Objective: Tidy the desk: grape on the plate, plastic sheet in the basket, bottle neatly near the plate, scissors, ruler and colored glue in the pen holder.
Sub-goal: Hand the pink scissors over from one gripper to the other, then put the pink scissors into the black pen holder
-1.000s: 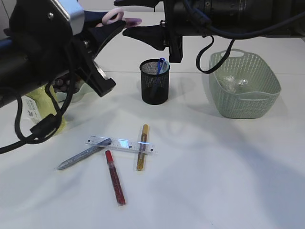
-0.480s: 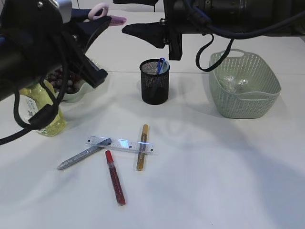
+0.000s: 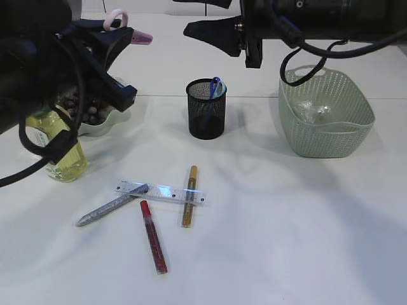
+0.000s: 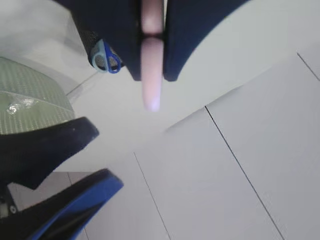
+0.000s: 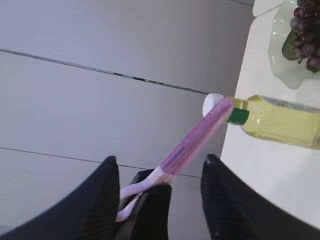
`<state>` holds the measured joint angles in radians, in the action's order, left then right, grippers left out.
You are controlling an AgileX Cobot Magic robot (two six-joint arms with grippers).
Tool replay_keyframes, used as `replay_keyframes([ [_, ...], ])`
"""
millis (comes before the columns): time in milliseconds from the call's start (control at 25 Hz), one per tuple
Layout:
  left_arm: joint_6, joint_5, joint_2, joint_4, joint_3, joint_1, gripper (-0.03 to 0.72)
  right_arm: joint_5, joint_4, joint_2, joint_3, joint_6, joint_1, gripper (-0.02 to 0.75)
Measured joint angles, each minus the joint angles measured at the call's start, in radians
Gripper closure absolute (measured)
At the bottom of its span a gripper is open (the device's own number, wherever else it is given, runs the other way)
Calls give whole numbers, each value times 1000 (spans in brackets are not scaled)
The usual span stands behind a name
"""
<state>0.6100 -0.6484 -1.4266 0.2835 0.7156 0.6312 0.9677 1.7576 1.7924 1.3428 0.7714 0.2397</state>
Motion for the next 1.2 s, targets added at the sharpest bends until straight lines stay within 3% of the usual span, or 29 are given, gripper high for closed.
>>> replay_keyframes([
  [360, -137, 137, 0, 20, 29, 0, 642, 6, -229, 0, 0, 79, -3, 317],
  [680, -159, 223, 0, 53, 49, 0, 642, 8, -452, 0, 63, 76, -3, 317],
  [920, -162, 247, 0, 114, 63, 0, 642, 24, -805, 0, 169, -49, -3, 317],
  [1200, -162, 338, 0, 269, 130, 0, 642, 140, -1191, 0, 242, -389, -3, 320],
])
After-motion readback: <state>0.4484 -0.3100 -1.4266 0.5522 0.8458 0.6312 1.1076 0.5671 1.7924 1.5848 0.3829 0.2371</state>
